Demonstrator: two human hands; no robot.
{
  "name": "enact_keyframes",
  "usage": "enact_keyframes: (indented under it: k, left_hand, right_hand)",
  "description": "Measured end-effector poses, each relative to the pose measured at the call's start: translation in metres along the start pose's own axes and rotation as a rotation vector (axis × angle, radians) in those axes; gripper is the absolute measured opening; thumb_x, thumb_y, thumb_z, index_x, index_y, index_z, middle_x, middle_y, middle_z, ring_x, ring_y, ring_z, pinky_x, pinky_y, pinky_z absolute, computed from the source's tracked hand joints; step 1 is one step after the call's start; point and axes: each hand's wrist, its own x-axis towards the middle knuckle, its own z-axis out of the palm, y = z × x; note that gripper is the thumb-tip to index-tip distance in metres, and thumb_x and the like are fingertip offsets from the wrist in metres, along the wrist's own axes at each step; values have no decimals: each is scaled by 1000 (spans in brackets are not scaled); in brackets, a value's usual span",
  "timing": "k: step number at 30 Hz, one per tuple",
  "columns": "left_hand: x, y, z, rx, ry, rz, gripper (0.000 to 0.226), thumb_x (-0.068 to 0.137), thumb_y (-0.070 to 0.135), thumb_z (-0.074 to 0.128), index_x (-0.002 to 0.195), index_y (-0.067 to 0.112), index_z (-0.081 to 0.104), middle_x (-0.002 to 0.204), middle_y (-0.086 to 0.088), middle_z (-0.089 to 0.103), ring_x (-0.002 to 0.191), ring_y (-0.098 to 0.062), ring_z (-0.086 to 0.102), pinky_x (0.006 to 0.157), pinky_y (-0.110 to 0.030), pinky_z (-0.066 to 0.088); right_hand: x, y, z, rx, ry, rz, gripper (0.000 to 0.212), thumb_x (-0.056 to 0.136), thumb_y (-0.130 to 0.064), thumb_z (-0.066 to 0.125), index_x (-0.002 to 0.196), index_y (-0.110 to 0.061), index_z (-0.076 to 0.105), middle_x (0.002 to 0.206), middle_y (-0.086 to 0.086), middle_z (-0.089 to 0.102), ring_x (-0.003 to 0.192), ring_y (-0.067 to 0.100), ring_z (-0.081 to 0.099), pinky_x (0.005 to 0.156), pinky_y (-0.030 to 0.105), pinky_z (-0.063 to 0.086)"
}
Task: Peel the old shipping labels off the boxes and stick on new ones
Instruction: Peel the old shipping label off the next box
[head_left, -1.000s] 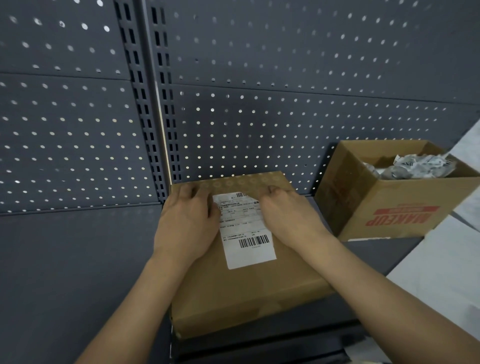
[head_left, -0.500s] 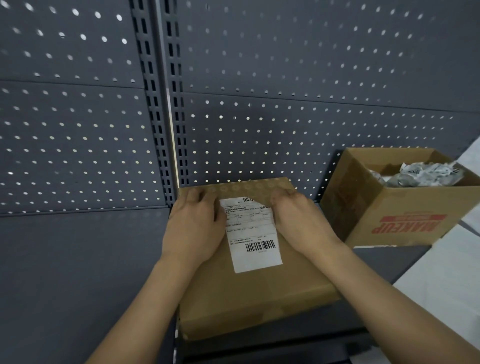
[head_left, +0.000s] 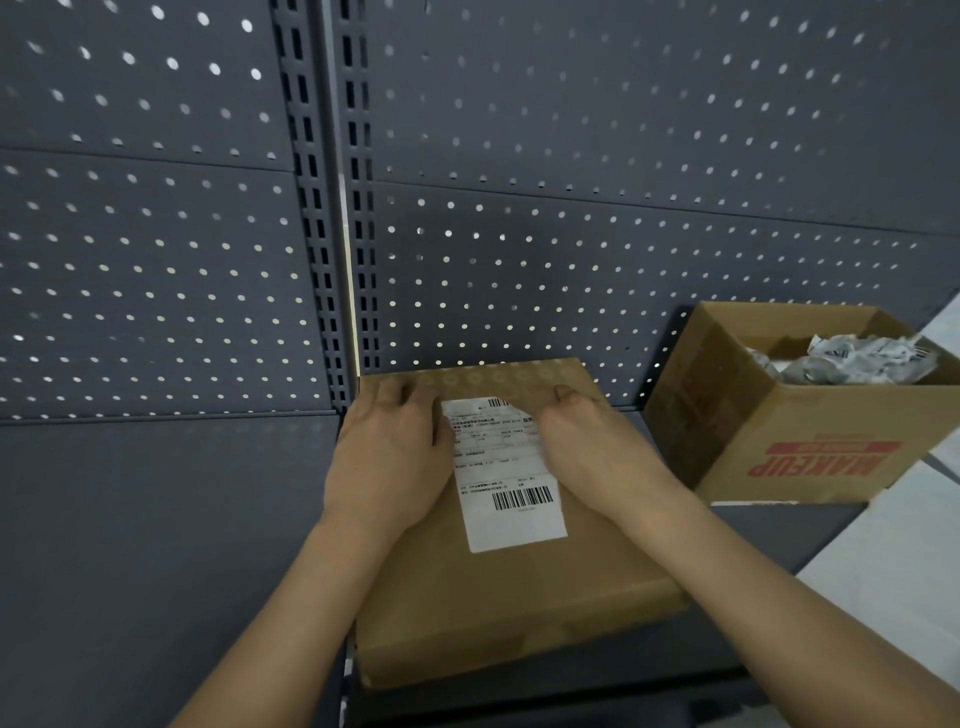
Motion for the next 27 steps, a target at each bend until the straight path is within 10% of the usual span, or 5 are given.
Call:
enact_keyframes:
  k: [8, 17, 27]
  left_hand:
    - [-1, 0, 0, -23, 6, -8, 36, 94, 24, 50, 127, 12, 59, 133, -10, 52, 124, -30, 45, 103, -43, 40]
    - [1, -2, 2, -1, -2, -3, 37, 94, 26, 48, 126, 12, 59, 134, -10, 51, 124, -30, 43, 105, -42, 38]
    - [1, -2, 3, -10, 5, -4, 37, 94, 25, 47, 127, 12, 59, 130, -11, 53, 122, -31, 45, 103, -44, 40]
  right_hand:
    - [-4, 10, 5, 273, 83, 210, 14, 92, 0, 46, 87, -8, 55, 76, -1, 50, 67, 21, 53, 57, 30, 40]
    - [-5, -7, -1, -32, 16, 97, 26, 89, 2, 43, 106, -11, 58, 108, 6, 58, 92, 23, 63, 60, 27, 29]
    - [-6, 2, 3, 248, 67, 184, 14, 95, -8, 47, 103, -11, 58, 99, 5, 60, 87, 28, 61, 64, 33, 45]
